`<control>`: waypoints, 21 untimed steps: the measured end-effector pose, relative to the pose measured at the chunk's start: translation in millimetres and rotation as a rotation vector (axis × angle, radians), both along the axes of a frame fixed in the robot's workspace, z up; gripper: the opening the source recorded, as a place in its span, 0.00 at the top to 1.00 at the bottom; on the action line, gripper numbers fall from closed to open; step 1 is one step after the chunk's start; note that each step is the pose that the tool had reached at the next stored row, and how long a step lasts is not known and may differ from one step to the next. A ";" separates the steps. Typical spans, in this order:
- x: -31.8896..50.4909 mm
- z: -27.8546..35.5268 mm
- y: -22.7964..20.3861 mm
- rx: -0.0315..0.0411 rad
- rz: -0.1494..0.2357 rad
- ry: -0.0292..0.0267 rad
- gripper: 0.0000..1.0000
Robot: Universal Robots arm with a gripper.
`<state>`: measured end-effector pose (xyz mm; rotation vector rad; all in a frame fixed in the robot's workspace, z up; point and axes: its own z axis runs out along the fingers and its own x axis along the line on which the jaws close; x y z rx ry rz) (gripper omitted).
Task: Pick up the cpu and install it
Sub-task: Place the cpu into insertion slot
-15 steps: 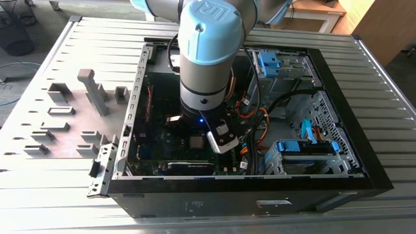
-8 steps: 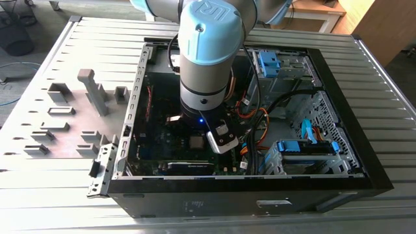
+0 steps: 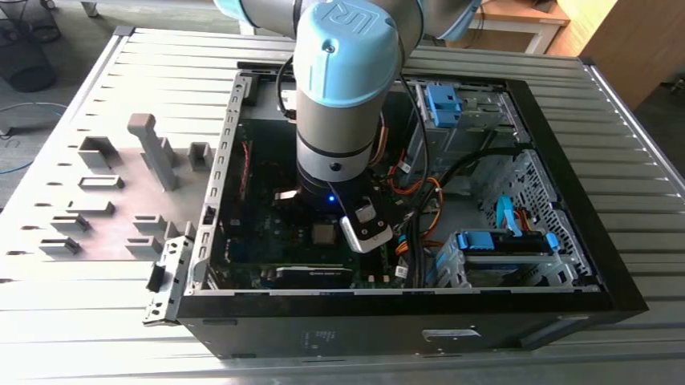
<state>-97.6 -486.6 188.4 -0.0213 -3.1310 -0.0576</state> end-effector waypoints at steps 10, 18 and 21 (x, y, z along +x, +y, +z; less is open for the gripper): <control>0.0 -0.1 -0.1 0.0000 0.000 0.0000 0.53; 0.1 -0.3 -0.1 0.0003 0.000 -0.0002 0.45; 0.0 -0.2 -0.1 0.0000 0.000 0.0000 0.45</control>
